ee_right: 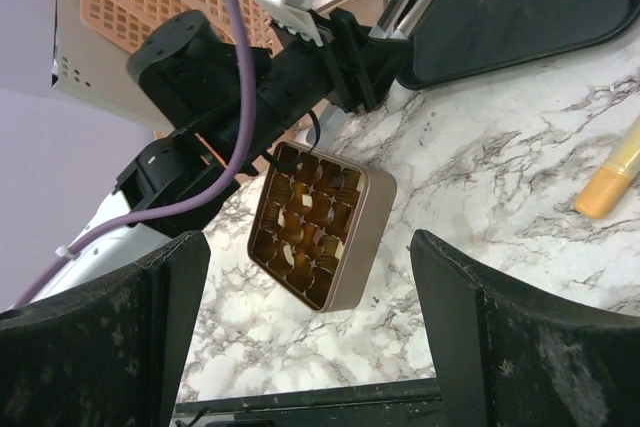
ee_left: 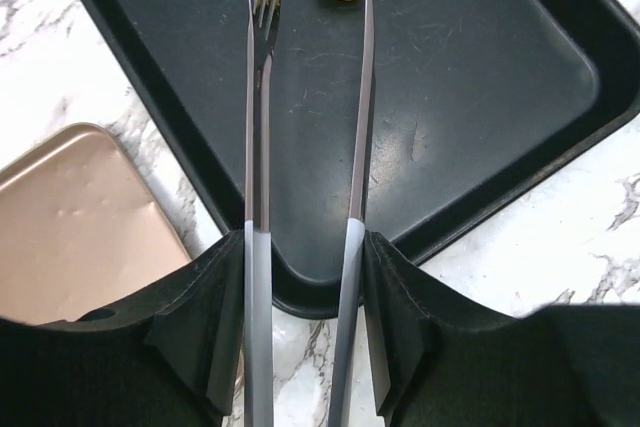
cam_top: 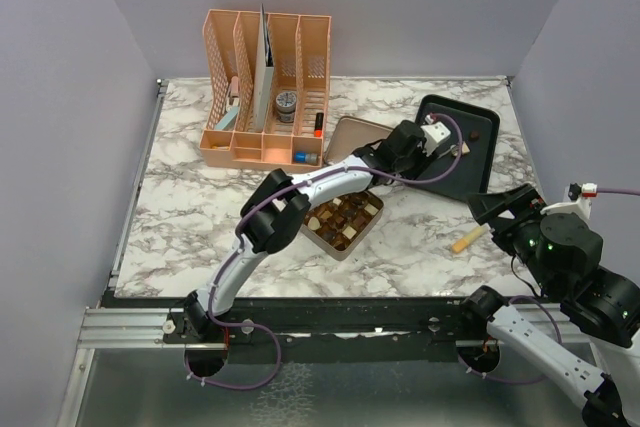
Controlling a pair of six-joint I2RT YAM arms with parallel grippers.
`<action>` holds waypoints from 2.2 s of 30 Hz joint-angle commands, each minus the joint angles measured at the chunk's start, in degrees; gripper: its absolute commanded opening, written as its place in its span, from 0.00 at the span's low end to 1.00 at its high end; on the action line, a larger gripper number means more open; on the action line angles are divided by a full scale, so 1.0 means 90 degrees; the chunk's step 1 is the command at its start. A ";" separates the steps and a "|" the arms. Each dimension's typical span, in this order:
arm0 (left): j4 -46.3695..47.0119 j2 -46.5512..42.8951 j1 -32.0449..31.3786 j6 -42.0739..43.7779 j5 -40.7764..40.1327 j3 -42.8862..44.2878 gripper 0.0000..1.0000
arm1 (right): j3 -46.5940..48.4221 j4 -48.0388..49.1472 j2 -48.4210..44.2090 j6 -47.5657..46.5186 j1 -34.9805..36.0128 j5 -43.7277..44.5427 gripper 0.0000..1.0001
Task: Pack the chocolate
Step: Pick up the fake chocolate from the plate.
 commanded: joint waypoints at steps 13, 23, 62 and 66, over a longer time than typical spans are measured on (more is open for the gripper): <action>-0.0376 0.0993 -0.0115 0.0192 0.0082 0.1216 0.52 | 0.0146 -0.0155 -0.0078 0.0064 -0.0021 0.0204 0.87; -0.0412 0.1233 -0.0115 0.0179 0.0080 0.1493 0.52 | 0.0153 -0.0089 0.0003 0.0005 -0.0021 0.0232 0.87; 0.0044 -0.0492 0.0297 -0.1000 0.0178 -0.0032 0.35 | -0.0517 0.0176 -0.0119 0.0201 -0.0020 -0.0180 0.87; -0.0145 -0.0924 0.0455 -0.1264 0.0193 -0.0252 0.35 | -0.0642 0.0252 -0.0091 0.0230 -0.0021 -0.0281 0.87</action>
